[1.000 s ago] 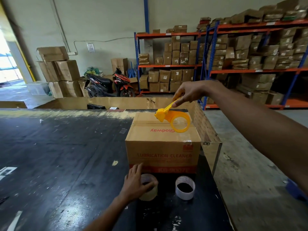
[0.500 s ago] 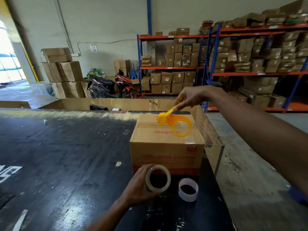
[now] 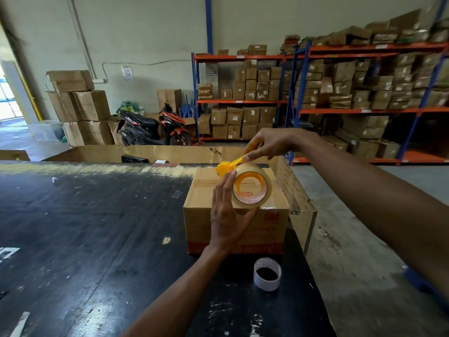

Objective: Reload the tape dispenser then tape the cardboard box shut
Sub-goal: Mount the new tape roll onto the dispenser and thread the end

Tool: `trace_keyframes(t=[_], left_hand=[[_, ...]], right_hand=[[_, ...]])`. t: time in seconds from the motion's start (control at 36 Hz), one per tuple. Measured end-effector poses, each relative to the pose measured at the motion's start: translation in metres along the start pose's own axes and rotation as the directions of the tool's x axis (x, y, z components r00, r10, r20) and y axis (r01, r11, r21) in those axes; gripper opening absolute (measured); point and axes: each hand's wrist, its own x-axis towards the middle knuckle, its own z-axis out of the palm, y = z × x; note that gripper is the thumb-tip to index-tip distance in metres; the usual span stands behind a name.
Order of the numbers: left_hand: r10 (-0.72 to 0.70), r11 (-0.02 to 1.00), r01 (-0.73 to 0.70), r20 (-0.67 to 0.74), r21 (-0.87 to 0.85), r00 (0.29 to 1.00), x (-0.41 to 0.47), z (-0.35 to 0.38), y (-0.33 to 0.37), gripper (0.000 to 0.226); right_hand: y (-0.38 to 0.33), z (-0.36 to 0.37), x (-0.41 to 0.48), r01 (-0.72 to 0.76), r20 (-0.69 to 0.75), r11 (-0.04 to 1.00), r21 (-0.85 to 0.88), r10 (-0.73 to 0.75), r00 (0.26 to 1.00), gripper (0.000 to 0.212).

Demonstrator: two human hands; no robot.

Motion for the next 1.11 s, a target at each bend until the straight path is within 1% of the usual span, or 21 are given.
trace_keyframes(t=[0.14, 0.25, 0.33, 0.44, 0.53, 0.58, 0.69, 0.78, 0.83, 0.92, 1.03, 1.11], left_hand=[[0.009, 0.999, -0.009, 0.000, 0.037, 1.000, 0.000, 0.006, 0.005, 0.100], [0.007, 0.999, -0.007, 0.015, 0.033, 1.000, -0.003, 0.009, 0.006, 0.101], [-0.029, 1.000, 0.029, 0.019, 0.010, 0.999, -0.003, 0.010, 0.007, 0.099], [-0.114, 0.993, 0.114, -0.018, -0.038, 0.993, 0.002, 0.010, 0.012, 0.098], [-0.145, 0.988, 0.142, -0.045, -0.067, 0.988, 0.004, 0.010, 0.009, 0.097], [-0.152, 0.984, 0.147, -0.038, -0.098, 0.988, 0.006, 0.008, 0.005, 0.100], [-0.197, 0.960, 0.188, -0.023, -0.208, 0.980, 0.011, 0.002, 0.010, 0.105], [-0.174, 0.963, 0.171, 0.004, -0.210, 0.985, 0.014, 0.001, 0.015, 0.104], [-0.153, 0.967, 0.152, 0.010, -0.202, 0.988, 0.014, 0.001, 0.016, 0.103], [-0.153, 0.966, 0.147, -0.009, -0.214, 0.988, 0.014, 0.002, 0.021, 0.102], [-0.130, 0.958, 0.122, -0.015, -0.258, 0.991, 0.020, 0.003, 0.026, 0.100], [-0.055, 0.954, 0.069, 0.056, -0.291, 0.997, 0.020, -0.005, 0.017, 0.092]], right_hand=[[0.003, -0.006, -0.012, 0.012, -0.036, 0.999, 0.046, -0.010, 0.999, 0.045], [-0.001, -0.013, -0.022, 0.019, -0.026, 0.999, 0.042, -0.018, 0.999, 0.047], [-0.003, -0.016, -0.029, 0.013, -0.024, 0.999, 0.050, -0.012, 1.000, 0.047], [-0.004, -0.016, -0.035, 0.013, -0.020, 0.994, 0.113, -0.011, 1.000, 0.047], [-0.007, -0.015, -0.041, 0.027, -0.013, 0.987, 0.156, -0.025, 1.000, 0.046], [-0.007, -0.016, -0.044, 0.018, 0.011, 0.986, 0.164, -0.020, 1.000, 0.048], [-0.002, -0.009, -0.044, -0.064, 0.134, 0.973, 0.222, 0.035, 0.990, 0.053], [-0.005, 0.000, -0.041, -0.122, 0.183, 0.970, 0.211, 0.084, 0.979, 0.055], [-0.010, 0.005, -0.040, -0.141, 0.172, 0.977, 0.163, 0.112, 0.979, 0.056], [-0.013, 0.018, -0.036, -0.111, 0.096, 0.991, 0.071, 0.104, 0.990, 0.055], [-0.010, 0.030, -0.030, -0.022, -0.007, 0.997, 0.075, 0.023, 1.000, 0.037], [-0.007, 0.026, -0.030, 0.011, -0.018, 0.994, 0.111, -0.009, 1.000, 0.024]])
